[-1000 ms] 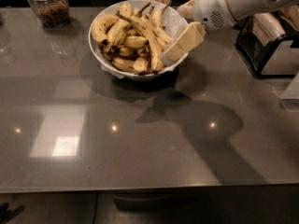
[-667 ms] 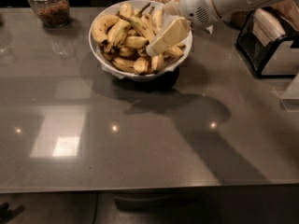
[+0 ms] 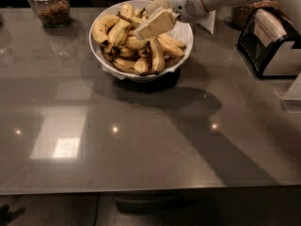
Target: Pick banana from white bowl
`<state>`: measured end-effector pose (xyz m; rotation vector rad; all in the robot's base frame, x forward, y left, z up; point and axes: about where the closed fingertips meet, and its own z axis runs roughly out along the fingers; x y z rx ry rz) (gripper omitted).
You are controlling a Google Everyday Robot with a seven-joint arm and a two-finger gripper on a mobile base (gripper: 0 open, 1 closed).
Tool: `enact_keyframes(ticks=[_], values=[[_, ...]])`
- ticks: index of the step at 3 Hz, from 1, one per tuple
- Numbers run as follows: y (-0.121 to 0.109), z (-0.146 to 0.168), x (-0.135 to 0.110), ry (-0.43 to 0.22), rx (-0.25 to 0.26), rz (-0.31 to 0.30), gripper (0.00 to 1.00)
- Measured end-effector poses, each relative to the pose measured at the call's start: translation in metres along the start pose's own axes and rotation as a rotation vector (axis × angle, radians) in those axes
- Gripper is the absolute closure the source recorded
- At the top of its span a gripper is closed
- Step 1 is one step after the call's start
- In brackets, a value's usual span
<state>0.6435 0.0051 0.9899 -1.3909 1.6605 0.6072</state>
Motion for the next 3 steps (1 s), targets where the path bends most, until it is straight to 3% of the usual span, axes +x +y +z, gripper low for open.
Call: enact_keyframes(ticks=[3], values=[[-0.028,0.033,0.001,-0.014,-0.018,0.040,0.36]])
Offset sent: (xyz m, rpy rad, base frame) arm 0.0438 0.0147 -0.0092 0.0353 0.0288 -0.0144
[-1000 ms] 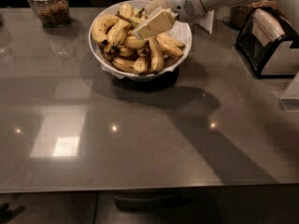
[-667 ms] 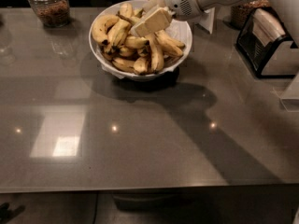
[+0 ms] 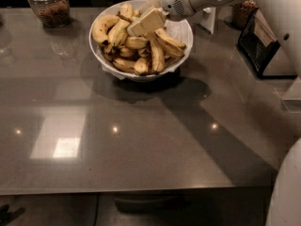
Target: Pick banana from white bowl
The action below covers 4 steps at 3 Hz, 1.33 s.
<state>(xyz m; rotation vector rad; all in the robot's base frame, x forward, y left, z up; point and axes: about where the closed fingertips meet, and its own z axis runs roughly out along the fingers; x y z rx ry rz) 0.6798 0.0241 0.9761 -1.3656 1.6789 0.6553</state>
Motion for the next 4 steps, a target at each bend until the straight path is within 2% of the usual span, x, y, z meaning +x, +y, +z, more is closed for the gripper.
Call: enact_keyframes(ticks=[1,2,3,4], values=[[-0.002,0.010,0.004,0.009,-0.015,0.016,0.39],[-0.001,0.012,0.006,0.013,-0.019,0.021,0.58],[0.003,0.011,0.010,0.024,-0.021,0.030,0.81],[0.010,0.001,0.009,0.031,-0.009,0.025,1.00]])
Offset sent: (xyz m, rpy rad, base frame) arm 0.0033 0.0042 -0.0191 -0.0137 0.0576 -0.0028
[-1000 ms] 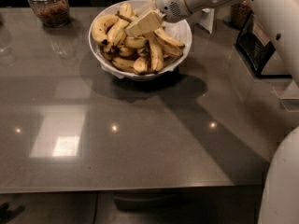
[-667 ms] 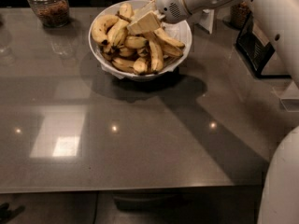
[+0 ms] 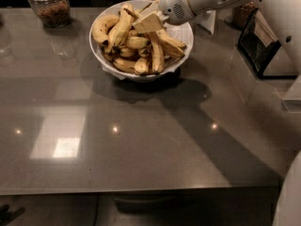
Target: Pick banana from white bowl
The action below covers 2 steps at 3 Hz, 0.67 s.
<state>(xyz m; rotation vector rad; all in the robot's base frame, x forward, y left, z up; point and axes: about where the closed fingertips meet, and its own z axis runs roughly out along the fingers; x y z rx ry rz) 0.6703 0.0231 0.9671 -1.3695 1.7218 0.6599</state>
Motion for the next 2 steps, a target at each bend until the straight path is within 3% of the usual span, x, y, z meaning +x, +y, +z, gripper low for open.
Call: enact_keyframes(ticks=[2], values=[[0.0082,-0.0247,0.0027,0.009,0.014,0.014,1.00]])
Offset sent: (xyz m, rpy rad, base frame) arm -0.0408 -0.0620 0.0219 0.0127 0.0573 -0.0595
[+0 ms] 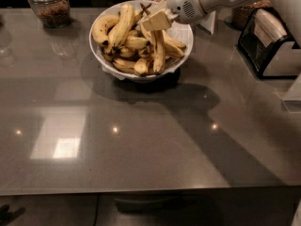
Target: Pick banana from white bowl
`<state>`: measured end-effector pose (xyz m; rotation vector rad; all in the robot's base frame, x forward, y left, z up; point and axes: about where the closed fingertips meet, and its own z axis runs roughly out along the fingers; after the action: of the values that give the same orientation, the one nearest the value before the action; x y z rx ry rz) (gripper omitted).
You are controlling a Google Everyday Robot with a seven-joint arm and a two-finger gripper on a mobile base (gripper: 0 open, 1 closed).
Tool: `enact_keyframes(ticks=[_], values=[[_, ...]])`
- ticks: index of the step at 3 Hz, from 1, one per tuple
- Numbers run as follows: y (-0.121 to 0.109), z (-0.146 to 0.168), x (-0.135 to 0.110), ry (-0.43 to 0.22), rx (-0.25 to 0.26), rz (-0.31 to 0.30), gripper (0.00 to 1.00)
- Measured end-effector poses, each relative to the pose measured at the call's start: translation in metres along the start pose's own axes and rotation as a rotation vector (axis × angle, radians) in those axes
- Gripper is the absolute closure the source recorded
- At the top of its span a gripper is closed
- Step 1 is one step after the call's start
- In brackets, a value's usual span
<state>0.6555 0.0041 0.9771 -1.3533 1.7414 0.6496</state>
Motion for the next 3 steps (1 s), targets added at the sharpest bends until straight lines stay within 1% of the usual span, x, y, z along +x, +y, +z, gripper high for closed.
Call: enact_keyframes(ticks=[3], values=[[0.0059,-0.0115,-0.0003,-0.004,-0.023,0.037,1.00]])
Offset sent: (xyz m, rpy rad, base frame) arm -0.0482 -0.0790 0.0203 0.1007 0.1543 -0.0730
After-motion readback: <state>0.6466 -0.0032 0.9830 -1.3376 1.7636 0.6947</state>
